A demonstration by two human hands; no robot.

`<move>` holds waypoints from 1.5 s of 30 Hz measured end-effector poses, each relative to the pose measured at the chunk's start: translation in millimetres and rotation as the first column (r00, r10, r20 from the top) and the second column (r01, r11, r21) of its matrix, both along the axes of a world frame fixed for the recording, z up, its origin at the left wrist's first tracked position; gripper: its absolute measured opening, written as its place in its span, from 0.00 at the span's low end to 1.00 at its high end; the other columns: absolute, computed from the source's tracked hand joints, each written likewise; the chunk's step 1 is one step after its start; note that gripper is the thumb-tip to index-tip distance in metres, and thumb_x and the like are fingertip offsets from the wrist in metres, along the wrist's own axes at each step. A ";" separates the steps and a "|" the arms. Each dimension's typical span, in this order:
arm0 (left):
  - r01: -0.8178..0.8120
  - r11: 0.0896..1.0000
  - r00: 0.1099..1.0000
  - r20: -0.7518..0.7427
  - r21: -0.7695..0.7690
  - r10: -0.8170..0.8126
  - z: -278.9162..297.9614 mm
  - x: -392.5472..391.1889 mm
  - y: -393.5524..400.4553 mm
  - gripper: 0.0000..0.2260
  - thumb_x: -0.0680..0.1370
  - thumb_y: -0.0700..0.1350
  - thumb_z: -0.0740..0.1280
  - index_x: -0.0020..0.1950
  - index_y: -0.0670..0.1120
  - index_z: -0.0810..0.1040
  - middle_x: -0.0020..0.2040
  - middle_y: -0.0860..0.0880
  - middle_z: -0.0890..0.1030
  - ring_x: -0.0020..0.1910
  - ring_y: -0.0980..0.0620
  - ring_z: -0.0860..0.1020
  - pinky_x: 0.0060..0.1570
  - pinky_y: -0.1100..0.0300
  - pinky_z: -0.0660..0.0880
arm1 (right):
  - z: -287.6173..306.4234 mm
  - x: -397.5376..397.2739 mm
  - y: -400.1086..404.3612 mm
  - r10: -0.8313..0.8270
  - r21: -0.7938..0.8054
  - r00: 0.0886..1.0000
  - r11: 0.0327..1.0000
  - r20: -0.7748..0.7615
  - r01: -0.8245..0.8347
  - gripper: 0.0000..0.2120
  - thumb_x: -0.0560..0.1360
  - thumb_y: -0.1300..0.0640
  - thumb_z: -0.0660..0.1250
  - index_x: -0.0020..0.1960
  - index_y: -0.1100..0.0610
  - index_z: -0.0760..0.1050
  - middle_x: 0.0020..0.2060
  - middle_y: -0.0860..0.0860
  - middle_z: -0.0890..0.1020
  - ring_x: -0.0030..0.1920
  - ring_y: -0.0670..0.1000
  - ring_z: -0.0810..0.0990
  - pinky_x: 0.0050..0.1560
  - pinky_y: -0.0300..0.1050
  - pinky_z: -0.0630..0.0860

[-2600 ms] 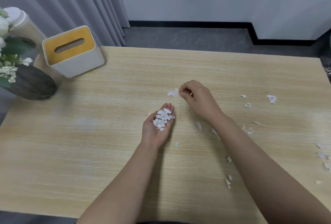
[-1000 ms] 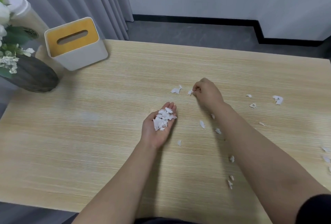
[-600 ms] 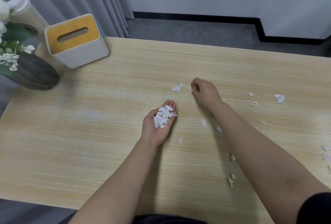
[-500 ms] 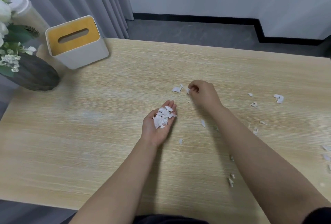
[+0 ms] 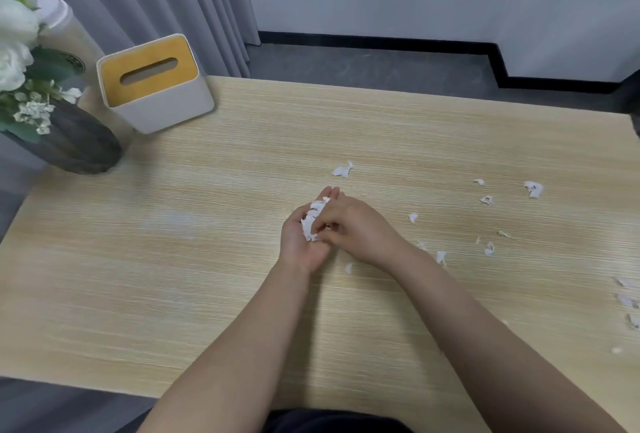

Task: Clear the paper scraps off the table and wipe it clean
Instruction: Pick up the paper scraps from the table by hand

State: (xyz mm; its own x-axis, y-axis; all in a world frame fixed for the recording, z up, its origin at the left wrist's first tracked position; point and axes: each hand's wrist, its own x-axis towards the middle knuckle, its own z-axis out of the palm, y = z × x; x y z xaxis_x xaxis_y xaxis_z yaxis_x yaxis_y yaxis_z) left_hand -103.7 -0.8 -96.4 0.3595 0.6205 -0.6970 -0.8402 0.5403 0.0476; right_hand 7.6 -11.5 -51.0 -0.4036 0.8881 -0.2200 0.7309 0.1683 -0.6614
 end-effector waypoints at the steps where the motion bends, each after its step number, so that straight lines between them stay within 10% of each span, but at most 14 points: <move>1: 0.001 1.000 1.000 -0.008 -0.001 -0.001 -1.4 -0.1 -0.3 0.16 0.79 0.38 0.53 0.56 0.35 0.78 0.56 0.40 0.80 0.54 0.45 0.80 0.55 0.55 0.78 | -1.5 -0.3 -1.3 0.030 -0.005 0.999 1.000 0.021 -0.030 0.07 0.74 0.59 0.68 0.49 0.54 0.83 0.47 0.49 0.80 0.51 0.50 0.75 0.53 0.49 0.71; 5: -0.009 1.000 1.000 -0.007 0.003 0.009 -0.9 0.0 -2.1 0.16 0.79 0.39 0.53 0.55 0.35 0.79 0.56 0.40 0.80 0.57 0.45 0.79 0.59 0.54 0.74 | -1.8 1.0 -3.8 0.042 -0.002 0.999 0.999 0.005 -0.042 0.10 0.75 0.58 0.68 0.54 0.54 0.82 0.51 0.49 0.79 0.55 0.49 0.73 0.57 0.47 0.70; 9: -0.021 1.000 0.999 0.044 0.010 0.020 -0.4 -1.2 -3.0 0.15 0.76 0.38 0.56 0.58 0.37 0.77 0.53 0.42 0.80 0.45 0.48 0.81 0.39 0.63 0.78 | 4.4 14.0 5.4 -0.041 -0.002 0.994 0.999 -0.106 0.041 0.11 0.73 0.60 0.69 0.56 0.54 0.81 0.48 0.46 0.78 0.46 0.41 0.71 0.49 0.35 0.67; 14: -0.055 0.998 0.997 0.057 0.009 0.054 -6.2 -2.9 -5.3 0.16 0.74 0.37 0.57 0.57 0.34 0.78 0.54 0.39 0.81 0.60 0.45 0.76 0.54 0.55 0.76 | -8.5 42.2 30.7 -0.378 -0.073 0.883 0.925 -0.279 0.373 0.06 0.73 0.59 0.70 0.49 0.52 0.81 0.43 0.42 0.80 0.40 0.39 0.75 0.44 0.32 0.69; 28: -0.088 0.996 0.983 0.161 -0.003 0.087 -13.7 -13.9 -14.8 0.16 0.78 0.37 0.54 0.56 0.32 0.78 0.57 0.38 0.80 0.68 0.44 0.70 0.54 0.46 0.75 | -88.7 32.7 94.1 -0.465 0.061 0.876 0.885 0.129 0.461 0.18 0.74 0.53 0.69 0.61 0.59 0.76 0.57 0.57 0.75 0.59 0.56 0.72 0.56 0.46 0.69; 36: -0.087 0.996 0.990 0.105 -0.034 0.090 -21.2 -19.3 -13.6 0.16 0.75 0.36 0.55 0.57 0.32 0.77 0.57 0.37 0.79 0.68 0.44 0.70 0.71 0.57 0.61 | -82.8 42.6 94.6 -0.420 0.070 0.898 0.907 0.128 0.414 0.07 0.76 0.61 0.65 0.50 0.61 0.81 0.48 0.55 0.82 0.49 0.55 0.78 0.46 0.45 0.73; 45: -0.076 0.997 0.993 0.083 -0.033 0.079 -12.7 -13.1 -13.8 0.16 0.77 0.36 0.54 0.57 0.32 0.77 0.56 0.37 0.80 0.63 0.41 0.74 0.64 0.50 0.69 | -66.7 71.4 62.6 -0.515 -0.003 0.856 0.857 0.051 0.515 0.10 0.74 0.63 0.61 0.49 0.55 0.80 0.38 0.48 0.80 0.38 0.46 0.76 0.37 0.37 0.66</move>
State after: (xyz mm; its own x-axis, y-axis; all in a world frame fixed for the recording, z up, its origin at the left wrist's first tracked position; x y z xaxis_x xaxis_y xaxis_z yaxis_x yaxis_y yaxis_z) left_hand -116.8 -14.6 -109.1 0.3695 0.6280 -0.6849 -0.8799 0.4735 -0.0405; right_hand 79.0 51.2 -117.7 0.1217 0.9624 -0.2428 0.7406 -0.2509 -0.6233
